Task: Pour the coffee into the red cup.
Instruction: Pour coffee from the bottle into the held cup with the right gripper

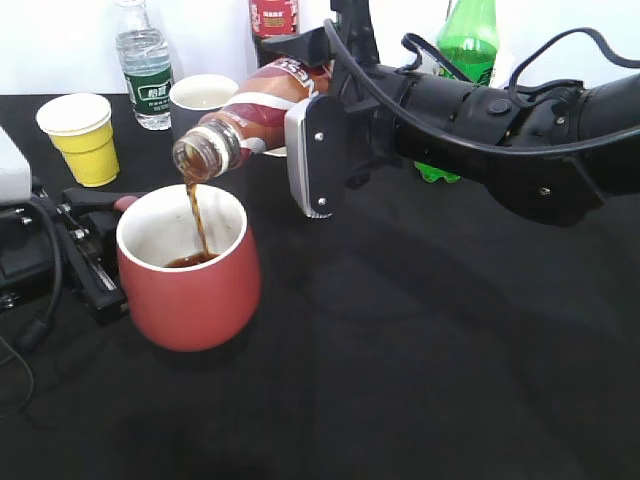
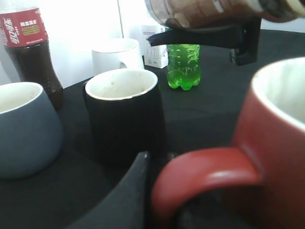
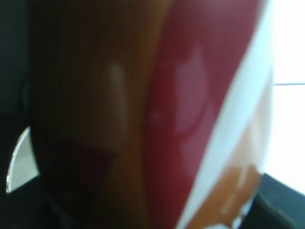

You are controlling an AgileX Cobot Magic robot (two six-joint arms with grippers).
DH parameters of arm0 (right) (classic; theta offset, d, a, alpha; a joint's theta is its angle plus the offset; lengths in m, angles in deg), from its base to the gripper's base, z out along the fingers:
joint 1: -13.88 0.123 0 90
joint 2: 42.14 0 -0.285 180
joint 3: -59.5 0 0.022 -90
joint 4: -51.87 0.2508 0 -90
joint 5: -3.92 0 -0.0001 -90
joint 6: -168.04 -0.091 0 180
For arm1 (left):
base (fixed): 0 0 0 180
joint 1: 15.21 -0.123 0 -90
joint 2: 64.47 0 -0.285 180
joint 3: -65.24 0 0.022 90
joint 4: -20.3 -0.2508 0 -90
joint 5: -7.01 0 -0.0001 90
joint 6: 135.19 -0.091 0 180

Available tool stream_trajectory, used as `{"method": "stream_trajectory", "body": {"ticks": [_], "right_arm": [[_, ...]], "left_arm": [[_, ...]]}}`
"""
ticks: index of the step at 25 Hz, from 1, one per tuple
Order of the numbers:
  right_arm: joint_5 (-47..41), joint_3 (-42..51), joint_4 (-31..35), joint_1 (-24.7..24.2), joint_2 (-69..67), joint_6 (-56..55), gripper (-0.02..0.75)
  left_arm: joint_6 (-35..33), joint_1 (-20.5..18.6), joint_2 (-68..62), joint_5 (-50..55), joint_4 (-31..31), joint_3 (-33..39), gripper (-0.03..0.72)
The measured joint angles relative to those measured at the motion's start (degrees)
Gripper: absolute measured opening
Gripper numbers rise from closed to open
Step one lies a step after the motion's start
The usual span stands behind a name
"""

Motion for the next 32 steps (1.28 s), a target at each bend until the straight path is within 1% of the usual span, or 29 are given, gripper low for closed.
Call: {"method": "stream_trajectory", "body": {"ticks": [32], "right_arm": [[0.0,0.0,0.0,0.0,0.0,2.3,0.535]], "left_arm": [[-0.1,0.0,0.0,0.0,-0.1,0.0,0.069]]}}
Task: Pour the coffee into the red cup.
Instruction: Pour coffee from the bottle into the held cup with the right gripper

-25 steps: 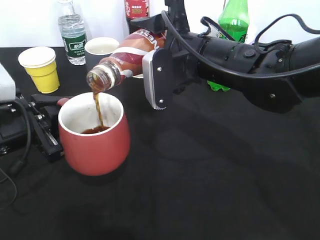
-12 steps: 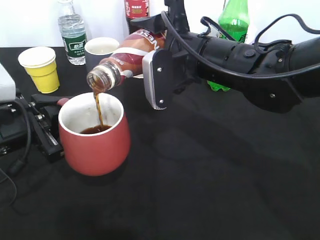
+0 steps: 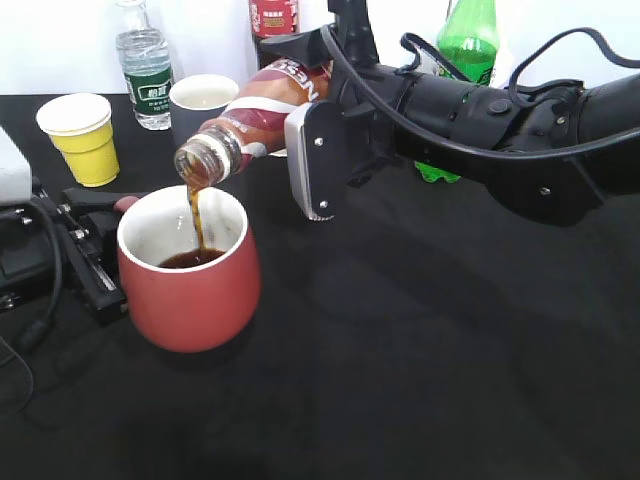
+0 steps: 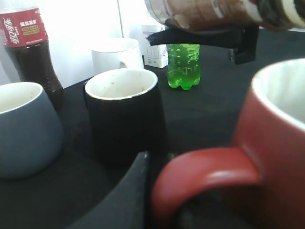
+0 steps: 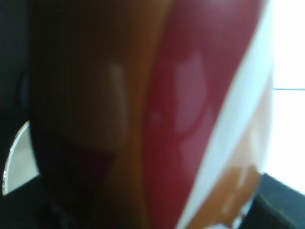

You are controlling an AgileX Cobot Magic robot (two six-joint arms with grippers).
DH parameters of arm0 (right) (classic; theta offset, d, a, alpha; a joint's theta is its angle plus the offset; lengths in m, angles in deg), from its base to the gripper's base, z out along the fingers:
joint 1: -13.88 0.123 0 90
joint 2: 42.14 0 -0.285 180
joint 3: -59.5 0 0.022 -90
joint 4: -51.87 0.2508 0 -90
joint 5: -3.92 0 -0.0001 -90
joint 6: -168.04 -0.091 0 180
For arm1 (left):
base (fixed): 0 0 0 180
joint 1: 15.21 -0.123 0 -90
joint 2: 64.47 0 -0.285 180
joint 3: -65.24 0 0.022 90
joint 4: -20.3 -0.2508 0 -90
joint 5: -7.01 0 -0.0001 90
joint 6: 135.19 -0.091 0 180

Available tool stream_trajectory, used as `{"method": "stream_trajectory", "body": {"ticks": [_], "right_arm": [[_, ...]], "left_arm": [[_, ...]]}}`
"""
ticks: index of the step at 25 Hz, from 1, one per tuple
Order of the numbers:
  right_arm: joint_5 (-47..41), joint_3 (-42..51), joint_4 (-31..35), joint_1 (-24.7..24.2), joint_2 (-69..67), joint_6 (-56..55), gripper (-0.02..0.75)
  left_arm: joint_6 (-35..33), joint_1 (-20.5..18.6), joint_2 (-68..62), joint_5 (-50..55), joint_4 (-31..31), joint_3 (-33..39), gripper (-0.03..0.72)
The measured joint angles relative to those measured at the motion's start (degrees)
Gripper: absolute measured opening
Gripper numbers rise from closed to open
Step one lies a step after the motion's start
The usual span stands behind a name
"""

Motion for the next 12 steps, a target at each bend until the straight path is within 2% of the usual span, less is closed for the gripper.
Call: {"method": "stream_trajectory", "body": {"ticks": [12], "right_arm": [[0.0,0.0,0.1,0.0,0.0,0.7,0.535]], "left_arm": [[-0.1,0.0,0.0,0.1,0.0,0.0,0.069]]}}
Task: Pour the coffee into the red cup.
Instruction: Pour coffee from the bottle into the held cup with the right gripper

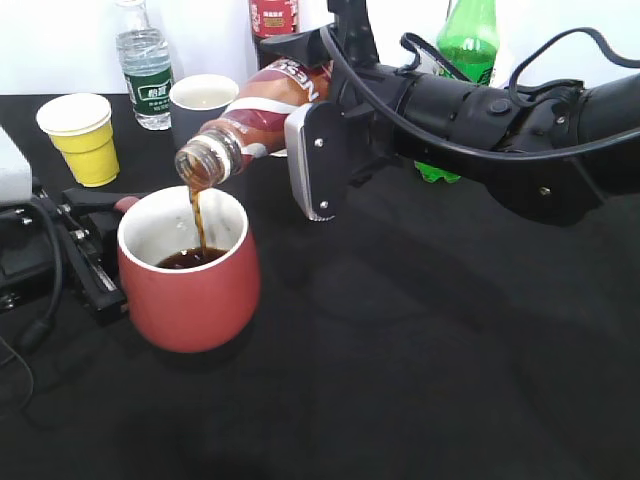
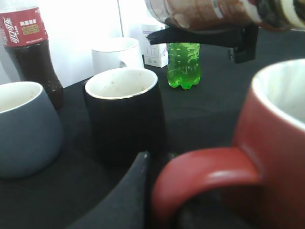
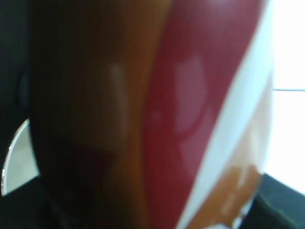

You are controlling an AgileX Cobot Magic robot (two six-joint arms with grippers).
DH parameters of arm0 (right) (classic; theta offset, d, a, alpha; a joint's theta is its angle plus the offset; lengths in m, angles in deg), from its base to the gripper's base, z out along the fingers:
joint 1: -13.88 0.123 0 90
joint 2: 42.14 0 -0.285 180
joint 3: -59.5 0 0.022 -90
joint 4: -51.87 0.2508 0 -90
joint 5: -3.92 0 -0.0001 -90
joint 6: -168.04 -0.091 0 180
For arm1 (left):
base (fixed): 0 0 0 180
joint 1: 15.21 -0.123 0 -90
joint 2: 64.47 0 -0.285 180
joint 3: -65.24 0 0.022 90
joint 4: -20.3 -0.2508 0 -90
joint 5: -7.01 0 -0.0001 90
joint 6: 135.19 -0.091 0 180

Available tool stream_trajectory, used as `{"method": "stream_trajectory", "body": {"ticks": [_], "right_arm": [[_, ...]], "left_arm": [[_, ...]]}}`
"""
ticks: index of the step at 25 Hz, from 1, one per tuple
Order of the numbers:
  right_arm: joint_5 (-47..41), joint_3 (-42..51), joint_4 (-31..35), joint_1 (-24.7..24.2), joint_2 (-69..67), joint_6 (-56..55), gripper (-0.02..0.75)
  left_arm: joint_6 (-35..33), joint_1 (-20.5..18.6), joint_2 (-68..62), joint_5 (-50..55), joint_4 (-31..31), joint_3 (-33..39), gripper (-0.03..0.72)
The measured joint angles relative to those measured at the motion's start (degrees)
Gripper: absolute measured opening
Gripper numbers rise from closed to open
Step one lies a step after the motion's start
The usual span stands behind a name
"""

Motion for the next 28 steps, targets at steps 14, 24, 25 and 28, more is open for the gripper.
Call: {"method": "stream_trajectory", "body": {"ticks": [14,24,25,28], "right_arm": [[0.0,0.0,0.0,0.0,0.0,1.0,0.535],[0.1,0.0,0.0,0.0,0.0,2.0,0.535],[0.1,0.0,0.0,0.0,0.0,2.0,0.535],[0.1,0.0,0.0,0.0,0.0,2.1,0.535]], "left_arm": [[0.0,0.0,0.0,0.0,0.0,0.0,0.07],[0.0,0.0,0.0,0.2,0.0,0.0,0.07],[0.0,0.0,0.0,0.2,0.0,0.0,0.07],[0.0,0.0,0.0,0.2,0.0,0.0,0.07]]}}
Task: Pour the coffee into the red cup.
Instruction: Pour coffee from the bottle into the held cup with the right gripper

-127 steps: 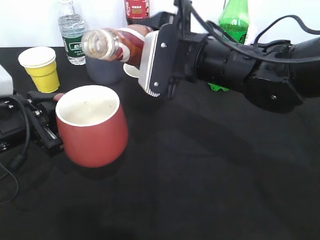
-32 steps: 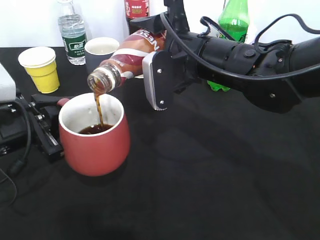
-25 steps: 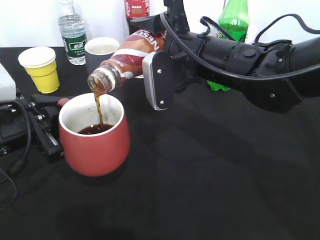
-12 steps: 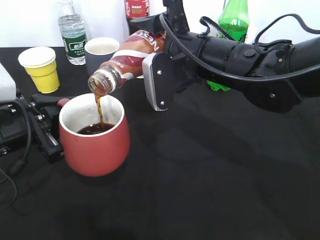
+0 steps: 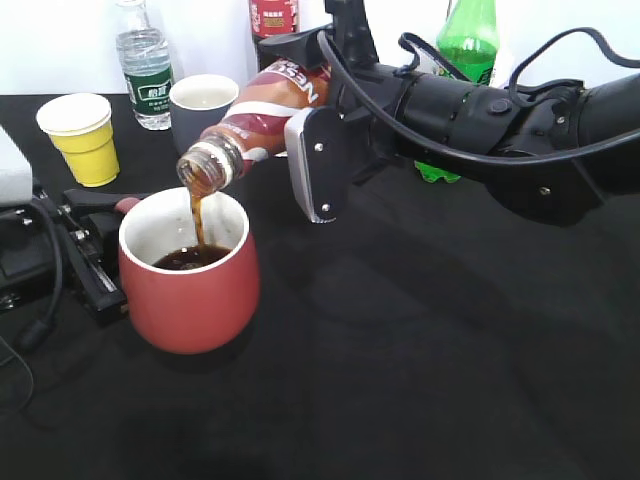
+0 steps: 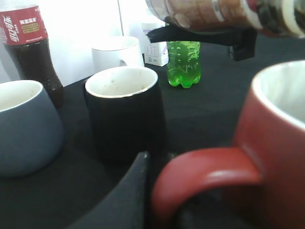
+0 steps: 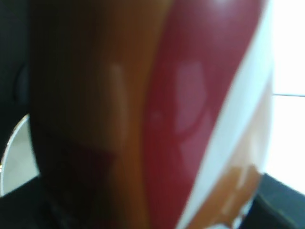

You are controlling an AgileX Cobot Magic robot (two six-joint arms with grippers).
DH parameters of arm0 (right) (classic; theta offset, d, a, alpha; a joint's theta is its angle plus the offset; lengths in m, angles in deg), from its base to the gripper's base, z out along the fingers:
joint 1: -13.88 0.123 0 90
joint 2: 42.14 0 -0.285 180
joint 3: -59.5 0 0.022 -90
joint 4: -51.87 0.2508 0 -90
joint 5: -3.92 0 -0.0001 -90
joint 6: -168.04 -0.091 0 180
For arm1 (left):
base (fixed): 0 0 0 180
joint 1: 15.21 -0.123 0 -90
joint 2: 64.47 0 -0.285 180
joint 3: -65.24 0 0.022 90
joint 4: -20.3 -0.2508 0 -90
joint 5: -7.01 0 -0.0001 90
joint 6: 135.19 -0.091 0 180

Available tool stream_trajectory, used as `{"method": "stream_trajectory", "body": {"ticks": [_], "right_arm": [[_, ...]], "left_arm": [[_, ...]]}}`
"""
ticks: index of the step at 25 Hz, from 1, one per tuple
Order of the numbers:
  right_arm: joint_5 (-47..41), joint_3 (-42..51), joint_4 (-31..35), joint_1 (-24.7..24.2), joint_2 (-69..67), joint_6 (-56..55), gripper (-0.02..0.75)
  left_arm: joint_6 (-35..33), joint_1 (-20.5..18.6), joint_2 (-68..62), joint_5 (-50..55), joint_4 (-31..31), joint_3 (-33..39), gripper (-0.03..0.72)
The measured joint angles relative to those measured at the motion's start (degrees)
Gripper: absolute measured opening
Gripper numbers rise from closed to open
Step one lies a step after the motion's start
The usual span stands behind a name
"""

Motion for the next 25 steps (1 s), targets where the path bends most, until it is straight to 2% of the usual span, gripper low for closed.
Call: {"method": "stream_trajectory", "body": {"ticks": [25], "right_arm": [[0.0,0.0,-0.5,0.0,0.0,1.5,0.535]], "left_arm": [[0.0,0.0,0.0,0.0,-0.1,0.0,0.07]]}}
